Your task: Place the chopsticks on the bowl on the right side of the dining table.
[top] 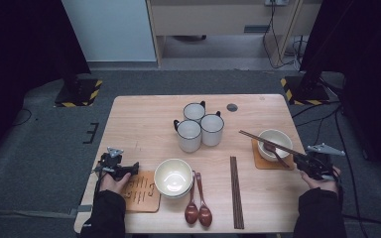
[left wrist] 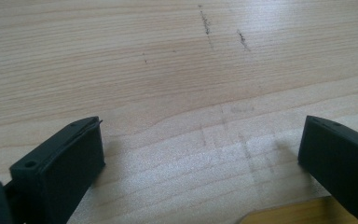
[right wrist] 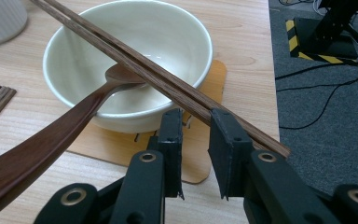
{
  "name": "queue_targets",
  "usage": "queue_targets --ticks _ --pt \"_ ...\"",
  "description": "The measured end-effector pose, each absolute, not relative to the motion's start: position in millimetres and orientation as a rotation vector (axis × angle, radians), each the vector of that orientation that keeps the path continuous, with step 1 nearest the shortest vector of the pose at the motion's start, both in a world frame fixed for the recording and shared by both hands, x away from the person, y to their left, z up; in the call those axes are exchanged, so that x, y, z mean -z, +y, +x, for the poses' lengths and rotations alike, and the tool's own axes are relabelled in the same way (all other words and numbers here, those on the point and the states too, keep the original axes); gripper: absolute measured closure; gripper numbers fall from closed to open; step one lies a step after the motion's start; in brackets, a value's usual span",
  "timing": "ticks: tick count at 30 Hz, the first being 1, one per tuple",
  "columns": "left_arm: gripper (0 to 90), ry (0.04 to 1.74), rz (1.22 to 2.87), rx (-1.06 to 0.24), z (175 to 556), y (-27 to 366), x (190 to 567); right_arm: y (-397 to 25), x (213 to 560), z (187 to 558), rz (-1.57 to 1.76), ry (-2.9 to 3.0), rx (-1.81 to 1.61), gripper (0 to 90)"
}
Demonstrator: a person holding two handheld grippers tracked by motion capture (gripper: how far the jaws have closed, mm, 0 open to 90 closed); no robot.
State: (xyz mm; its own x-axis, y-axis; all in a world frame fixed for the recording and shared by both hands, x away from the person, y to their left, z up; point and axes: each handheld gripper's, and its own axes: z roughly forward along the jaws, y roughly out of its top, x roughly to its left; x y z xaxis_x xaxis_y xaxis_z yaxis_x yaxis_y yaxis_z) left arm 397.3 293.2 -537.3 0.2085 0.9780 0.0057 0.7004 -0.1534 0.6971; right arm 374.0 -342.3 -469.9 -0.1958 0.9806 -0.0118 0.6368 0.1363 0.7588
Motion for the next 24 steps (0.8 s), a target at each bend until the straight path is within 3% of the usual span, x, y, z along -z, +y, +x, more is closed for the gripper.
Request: queue_targets --ticks 24 --pt "0.0 1.552 1.922 -0.637 397.3 293.2 537.3 -349.2 471.4 383.9 1.555 1.873 -0.854 71.5"
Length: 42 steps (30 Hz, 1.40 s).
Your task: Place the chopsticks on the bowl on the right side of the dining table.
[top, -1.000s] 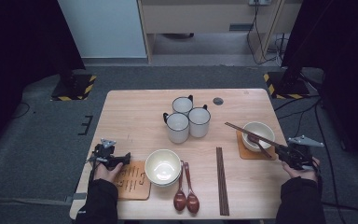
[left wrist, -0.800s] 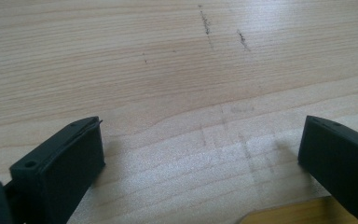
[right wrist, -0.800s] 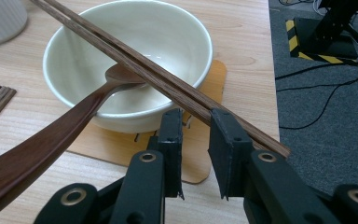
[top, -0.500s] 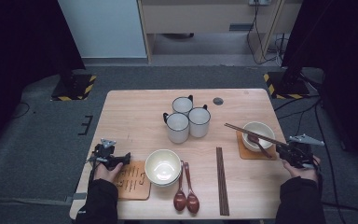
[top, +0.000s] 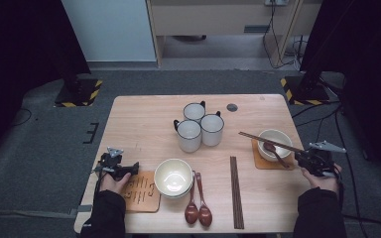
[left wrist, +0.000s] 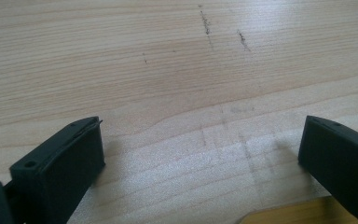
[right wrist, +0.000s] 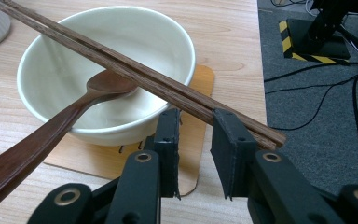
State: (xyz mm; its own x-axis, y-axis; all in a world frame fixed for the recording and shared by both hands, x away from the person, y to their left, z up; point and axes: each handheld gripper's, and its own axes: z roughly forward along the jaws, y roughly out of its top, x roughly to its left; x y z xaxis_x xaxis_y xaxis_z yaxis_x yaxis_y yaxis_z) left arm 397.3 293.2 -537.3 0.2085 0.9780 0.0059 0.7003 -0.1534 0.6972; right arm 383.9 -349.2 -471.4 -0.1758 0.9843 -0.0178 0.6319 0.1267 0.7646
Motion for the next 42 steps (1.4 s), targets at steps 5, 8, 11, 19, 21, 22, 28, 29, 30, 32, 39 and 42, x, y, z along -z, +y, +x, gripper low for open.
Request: queue_targets --ticks 5,8,11,19,21,22,28,29,30,32,39,42 --pt "0.0 1.552 1.922 -0.637 397.3 293.2 537.3 -350.0 471.7 385.3 1.558 1.870 -0.854 71.2" --pt "0.0 1.552 1.922 -0.637 397.3 293.2 537.3 -350.5 471.8 385.8 1.561 1.867 -0.855 71.0" --pt "0.0 1.552 1.923 -0.637 397.3 293.2 537.3 -350.6 472.1 386.4 1.567 1.867 -0.854 70.8" --pt "0.0 1.552 1.923 -0.637 397.3 293.2 537.3 -350.2 469.0 385.6 1.554 1.861 -0.879 68.3" --pt "0.0 1.552 1.923 -0.637 397.3 293.2 537.3 -349.0 466.1 384.8 1.546 1.865 -0.896 66.6" --pt "0.0 1.552 1.923 -0.637 397.4 293.2 537.3 -349.0 466.1 384.8 1.546 1.865 -0.896 66.6" --pt "0.0 1.552 1.923 -0.637 397.4 293.2 537.3 -339.6 455.7 386.3 1.496 1.874 -0.939 62.3" --pt "0.0 1.552 1.923 -0.637 397.4 293.2 537.3 -338.3 454.7 386.6 1.495 1.871 -0.944 61.6" --pt "0.0 1.552 1.923 -0.637 397.4 293.2 537.3 -337.1 453.3 387.1 1.487 1.876 -0.950 60.8" --pt "0.0 1.552 1.923 -0.637 397.4 293.2 537.3 -334.6 450.5 388.3 1.479 1.877 -0.958 59.5" --pt "0.0 1.552 1.922 -0.637 397.4 293.2 537.3 -328.3 443.8 398.6 1.459 1.883 -0.975 54.7" --pt "0.0 1.552 1.923 -0.637 397.4 293.2 537.3 -323.2 444.3 403.6 1.457 1.892 -0.983 52.4"
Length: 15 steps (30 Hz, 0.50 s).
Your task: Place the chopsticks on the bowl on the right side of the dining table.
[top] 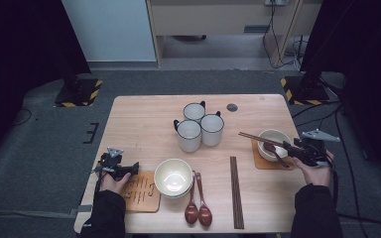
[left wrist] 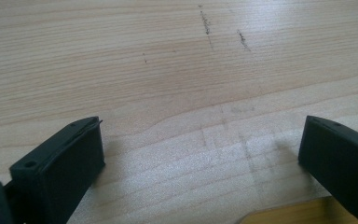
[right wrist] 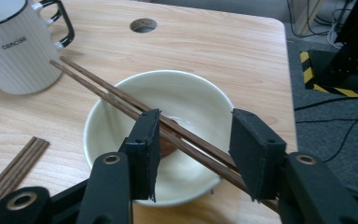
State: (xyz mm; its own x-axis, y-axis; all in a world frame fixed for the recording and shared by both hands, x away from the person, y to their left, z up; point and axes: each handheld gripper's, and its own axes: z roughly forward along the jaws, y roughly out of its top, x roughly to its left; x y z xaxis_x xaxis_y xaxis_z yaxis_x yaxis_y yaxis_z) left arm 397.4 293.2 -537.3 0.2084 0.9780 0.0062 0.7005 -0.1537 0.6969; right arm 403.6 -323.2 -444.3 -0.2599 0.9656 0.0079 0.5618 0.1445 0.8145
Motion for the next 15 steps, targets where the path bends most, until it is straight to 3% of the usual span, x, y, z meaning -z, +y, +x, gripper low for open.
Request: queue_targets --ticks 15 --pt "0.0 1.552 1.923 -0.637 397.4 293.2 537.3 -305.1 440.8 429.1 1.413 1.919 -1.002 41.0"
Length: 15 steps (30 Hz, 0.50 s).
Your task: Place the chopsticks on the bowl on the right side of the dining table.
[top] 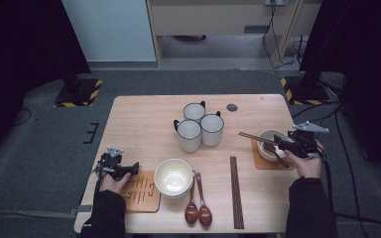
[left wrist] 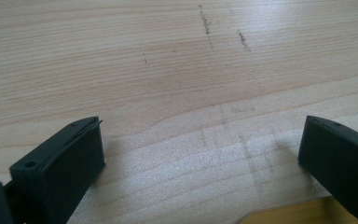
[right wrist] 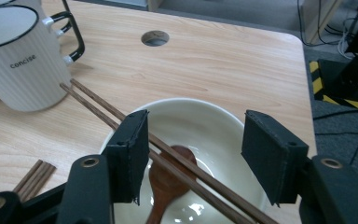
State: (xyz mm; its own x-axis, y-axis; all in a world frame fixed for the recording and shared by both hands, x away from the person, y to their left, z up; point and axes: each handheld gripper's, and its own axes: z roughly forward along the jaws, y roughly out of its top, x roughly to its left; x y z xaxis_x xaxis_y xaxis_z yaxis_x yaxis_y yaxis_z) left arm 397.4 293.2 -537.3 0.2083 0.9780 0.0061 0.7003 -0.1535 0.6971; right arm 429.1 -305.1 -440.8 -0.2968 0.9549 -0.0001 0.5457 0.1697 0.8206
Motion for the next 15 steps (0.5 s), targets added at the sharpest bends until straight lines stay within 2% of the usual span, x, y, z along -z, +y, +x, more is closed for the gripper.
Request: queue_targets --ticks 15 --pt "0.0 1.552 1.924 -0.637 397.4 293.3 537.2 -296.7 449.1 448.5 1.438 1.910 -0.986 38.4"
